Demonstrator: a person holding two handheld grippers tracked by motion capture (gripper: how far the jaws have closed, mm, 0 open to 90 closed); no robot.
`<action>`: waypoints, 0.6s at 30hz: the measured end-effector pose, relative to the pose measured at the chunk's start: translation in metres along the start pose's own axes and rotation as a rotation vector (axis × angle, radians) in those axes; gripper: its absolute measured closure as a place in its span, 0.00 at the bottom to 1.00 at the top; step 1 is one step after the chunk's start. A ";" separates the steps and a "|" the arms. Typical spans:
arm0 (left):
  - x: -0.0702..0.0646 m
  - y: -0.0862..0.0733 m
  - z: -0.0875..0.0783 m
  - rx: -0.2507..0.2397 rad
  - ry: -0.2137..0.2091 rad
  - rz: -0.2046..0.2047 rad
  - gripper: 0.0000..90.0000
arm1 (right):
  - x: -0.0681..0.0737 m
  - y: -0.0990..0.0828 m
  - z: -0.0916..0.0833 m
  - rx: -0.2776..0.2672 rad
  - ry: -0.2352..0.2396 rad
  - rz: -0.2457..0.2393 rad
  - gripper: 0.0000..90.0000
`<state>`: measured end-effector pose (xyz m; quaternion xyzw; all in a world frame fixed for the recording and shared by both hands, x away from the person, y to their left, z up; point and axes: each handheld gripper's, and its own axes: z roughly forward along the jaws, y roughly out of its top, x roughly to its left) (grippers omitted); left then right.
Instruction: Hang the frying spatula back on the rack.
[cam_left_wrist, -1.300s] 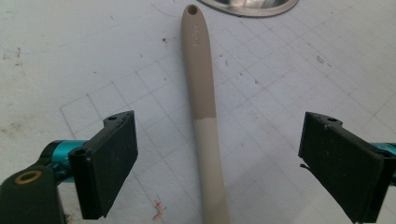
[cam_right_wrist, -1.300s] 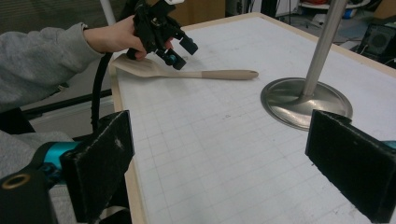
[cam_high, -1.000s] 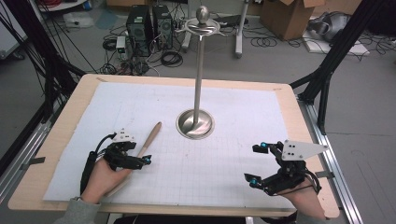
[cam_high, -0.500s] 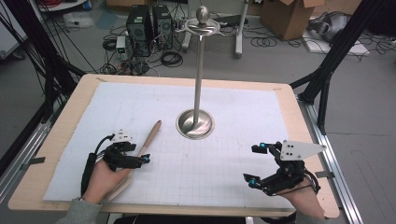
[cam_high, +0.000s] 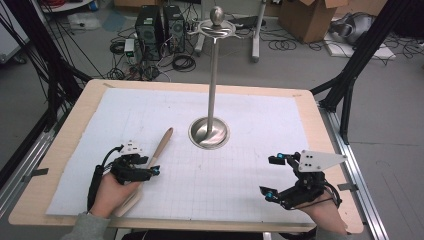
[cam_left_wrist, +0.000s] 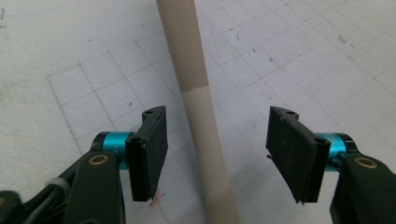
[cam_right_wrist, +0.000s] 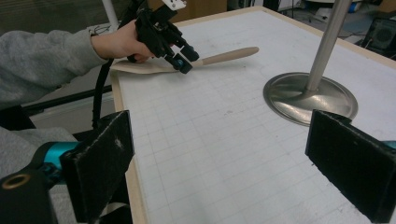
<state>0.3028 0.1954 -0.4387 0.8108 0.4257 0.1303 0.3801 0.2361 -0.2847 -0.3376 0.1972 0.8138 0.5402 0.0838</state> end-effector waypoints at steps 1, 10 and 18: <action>0.000 0.000 0.001 0.000 0.000 -0.004 0.45 | 0.000 0.000 0.000 0.004 0.003 0.006 0.08; 0.001 -0.001 0.001 0.002 0.005 -0.017 0.48 | 0.000 -0.001 0.000 0.004 0.004 0.007 0.08; 0.003 -0.002 0.001 -0.005 0.005 -0.011 0.53 | 0.000 -0.001 0.002 0.009 0.005 0.005 0.08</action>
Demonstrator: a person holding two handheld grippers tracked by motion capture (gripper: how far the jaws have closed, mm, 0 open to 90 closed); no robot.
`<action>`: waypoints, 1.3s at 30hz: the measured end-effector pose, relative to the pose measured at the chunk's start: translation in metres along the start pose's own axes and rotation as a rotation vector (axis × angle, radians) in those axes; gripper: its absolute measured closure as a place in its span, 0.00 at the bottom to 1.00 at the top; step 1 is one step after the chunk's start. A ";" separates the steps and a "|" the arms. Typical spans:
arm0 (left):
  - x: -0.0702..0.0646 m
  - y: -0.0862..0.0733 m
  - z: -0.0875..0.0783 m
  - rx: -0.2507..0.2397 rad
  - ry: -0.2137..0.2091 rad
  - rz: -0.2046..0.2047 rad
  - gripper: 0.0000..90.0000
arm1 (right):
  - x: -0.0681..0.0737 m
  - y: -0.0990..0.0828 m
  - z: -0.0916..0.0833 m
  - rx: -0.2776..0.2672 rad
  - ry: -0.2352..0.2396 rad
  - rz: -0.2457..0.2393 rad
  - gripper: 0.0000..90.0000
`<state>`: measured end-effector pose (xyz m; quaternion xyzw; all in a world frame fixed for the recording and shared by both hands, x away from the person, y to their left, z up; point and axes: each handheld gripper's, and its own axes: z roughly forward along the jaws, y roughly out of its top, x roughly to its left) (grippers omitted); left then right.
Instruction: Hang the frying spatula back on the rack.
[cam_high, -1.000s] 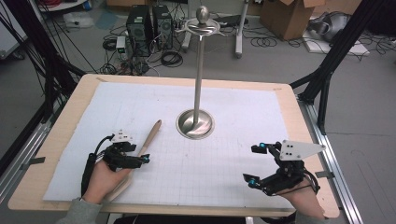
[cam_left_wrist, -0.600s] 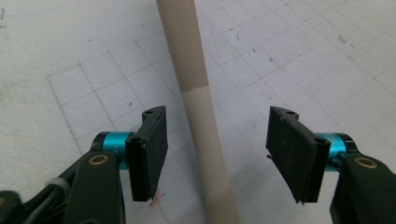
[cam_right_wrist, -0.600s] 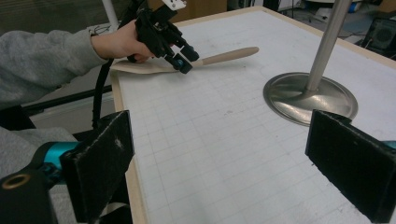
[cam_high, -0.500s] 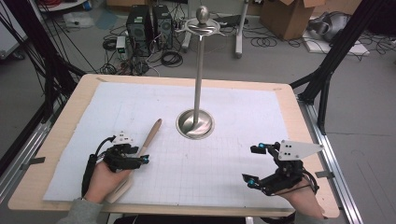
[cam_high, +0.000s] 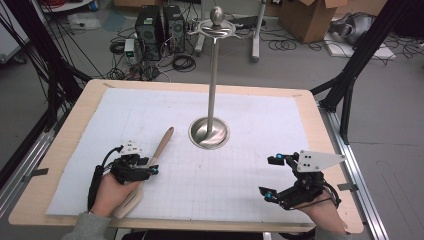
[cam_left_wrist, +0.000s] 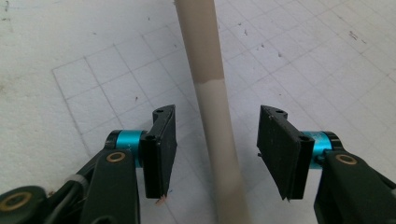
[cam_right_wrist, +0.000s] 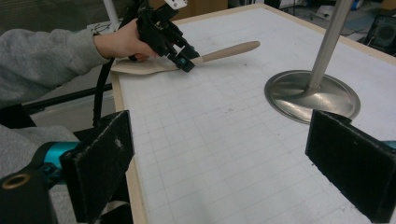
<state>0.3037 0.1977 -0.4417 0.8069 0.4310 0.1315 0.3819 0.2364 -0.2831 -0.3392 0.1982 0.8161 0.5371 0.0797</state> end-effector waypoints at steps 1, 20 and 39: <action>0.000 0.000 0.000 -0.003 -0.002 0.000 0.54 | 0.000 0.000 0.000 0.002 0.001 0.001 0.08; -0.007 -0.006 0.001 -0.033 0.065 0.069 0.61 | 0.000 0.000 0.002 0.004 0.000 -0.007 0.08; -0.011 -0.006 0.001 -0.038 0.049 0.105 0.81 | 0.000 0.000 0.004 0.011 0.003 -0.007 0.08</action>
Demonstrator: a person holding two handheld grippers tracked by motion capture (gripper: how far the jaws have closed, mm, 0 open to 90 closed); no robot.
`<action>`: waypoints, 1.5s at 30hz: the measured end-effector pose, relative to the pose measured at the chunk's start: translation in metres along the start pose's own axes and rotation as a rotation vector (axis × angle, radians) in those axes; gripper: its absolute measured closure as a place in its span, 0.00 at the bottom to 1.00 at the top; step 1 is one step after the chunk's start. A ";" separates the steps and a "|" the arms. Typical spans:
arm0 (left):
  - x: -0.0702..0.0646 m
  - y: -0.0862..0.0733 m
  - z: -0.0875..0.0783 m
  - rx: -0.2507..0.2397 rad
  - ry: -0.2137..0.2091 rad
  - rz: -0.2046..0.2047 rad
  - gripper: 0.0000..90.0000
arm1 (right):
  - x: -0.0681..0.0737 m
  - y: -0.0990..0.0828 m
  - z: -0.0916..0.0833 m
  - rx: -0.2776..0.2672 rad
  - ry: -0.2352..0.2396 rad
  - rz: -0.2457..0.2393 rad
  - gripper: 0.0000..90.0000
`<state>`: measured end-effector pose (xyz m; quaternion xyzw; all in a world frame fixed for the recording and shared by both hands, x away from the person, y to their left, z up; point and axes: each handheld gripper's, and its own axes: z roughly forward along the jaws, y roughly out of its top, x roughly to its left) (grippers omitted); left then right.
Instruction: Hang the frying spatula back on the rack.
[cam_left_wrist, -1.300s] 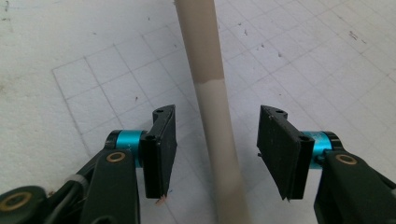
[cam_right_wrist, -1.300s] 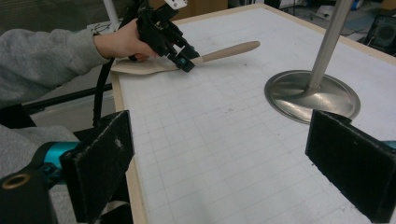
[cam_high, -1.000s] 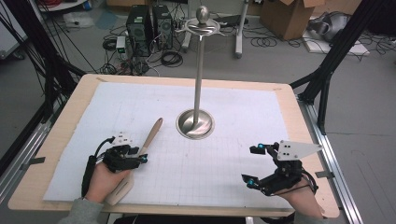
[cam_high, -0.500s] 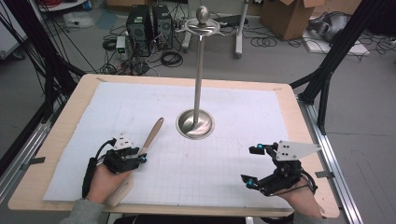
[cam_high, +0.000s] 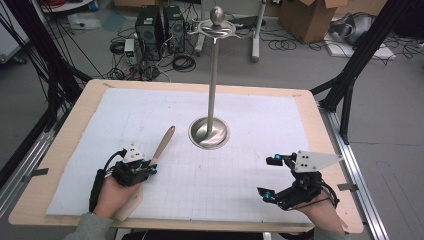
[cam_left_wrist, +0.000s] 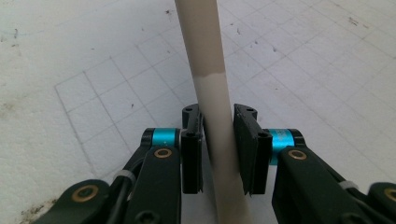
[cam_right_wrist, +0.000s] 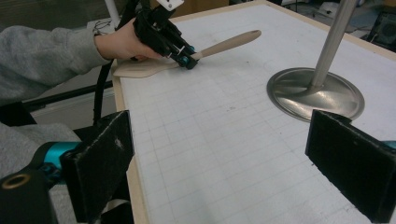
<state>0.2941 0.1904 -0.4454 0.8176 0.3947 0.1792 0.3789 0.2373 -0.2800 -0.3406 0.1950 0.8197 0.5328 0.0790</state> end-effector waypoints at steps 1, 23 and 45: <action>0.000 0.000 0.000 0.000 0.000 -0.001 0.81 | 0.000 0.000 0.000 -0.001 -0.001 0.000 0.08; -0.002 0.003 0.001 0.006 -0.012 0.000 0.86 | 0.000 0.000 0.000 -0.001 0.000 -0.004 0.08; 0.011 0.020 -0.025 -0.105 -0.037 -0.026 0.86 | 0.002 -0.003 -0.006 -0.005 -0.019 0.004 0.08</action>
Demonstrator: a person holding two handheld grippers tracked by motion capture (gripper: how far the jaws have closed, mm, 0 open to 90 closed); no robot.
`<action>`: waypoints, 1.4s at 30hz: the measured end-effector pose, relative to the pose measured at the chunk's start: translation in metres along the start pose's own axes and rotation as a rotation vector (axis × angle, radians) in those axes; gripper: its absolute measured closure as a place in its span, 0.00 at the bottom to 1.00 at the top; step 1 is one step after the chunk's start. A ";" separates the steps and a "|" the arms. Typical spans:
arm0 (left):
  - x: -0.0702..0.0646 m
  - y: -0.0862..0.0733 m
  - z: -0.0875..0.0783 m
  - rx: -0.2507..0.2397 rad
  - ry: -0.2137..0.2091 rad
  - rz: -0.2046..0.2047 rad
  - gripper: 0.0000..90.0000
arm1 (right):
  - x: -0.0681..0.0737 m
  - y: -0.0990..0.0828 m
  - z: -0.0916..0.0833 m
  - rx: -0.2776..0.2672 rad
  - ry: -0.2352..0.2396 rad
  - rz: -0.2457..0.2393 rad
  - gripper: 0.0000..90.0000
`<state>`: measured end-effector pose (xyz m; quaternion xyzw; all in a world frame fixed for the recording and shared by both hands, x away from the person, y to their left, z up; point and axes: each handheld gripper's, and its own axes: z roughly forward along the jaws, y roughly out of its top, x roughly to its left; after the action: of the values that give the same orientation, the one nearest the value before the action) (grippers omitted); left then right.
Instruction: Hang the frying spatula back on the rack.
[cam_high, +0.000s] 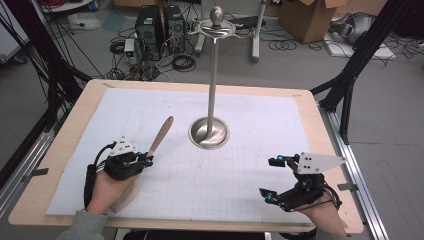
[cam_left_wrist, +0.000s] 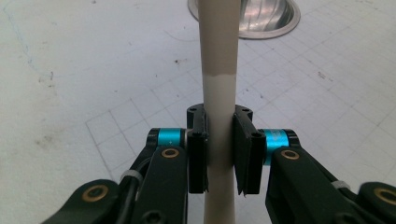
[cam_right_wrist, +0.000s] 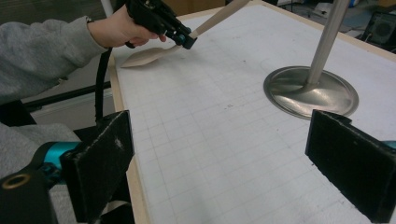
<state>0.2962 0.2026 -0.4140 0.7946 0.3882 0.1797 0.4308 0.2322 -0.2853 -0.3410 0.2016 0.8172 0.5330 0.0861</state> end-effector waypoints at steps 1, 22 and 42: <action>0.000 0.001 0.001 -0.004 -0.004 -0.004 0.86 | 0.001 0.000 -0.001 0.001 -0.001 0.005 0.08; 0.002 0.023 0.000 -0.060 -0.082 0.019 0.86 | 0.008 -0.011 -0.026 -0.089 -0.055 0.025 0.08; 0.007 0.037 -0.012 -0.155 -0.086 -0.009 0.86 | 0.014 -0.018 -0.039 -0.097 -0.090 0.037 0.08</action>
<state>0.3103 0.2029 -0.3773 0.7641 0.3580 0.1729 0.5081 0.2014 -0.3179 -0.3397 0.2361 0.7818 0.5639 0.1225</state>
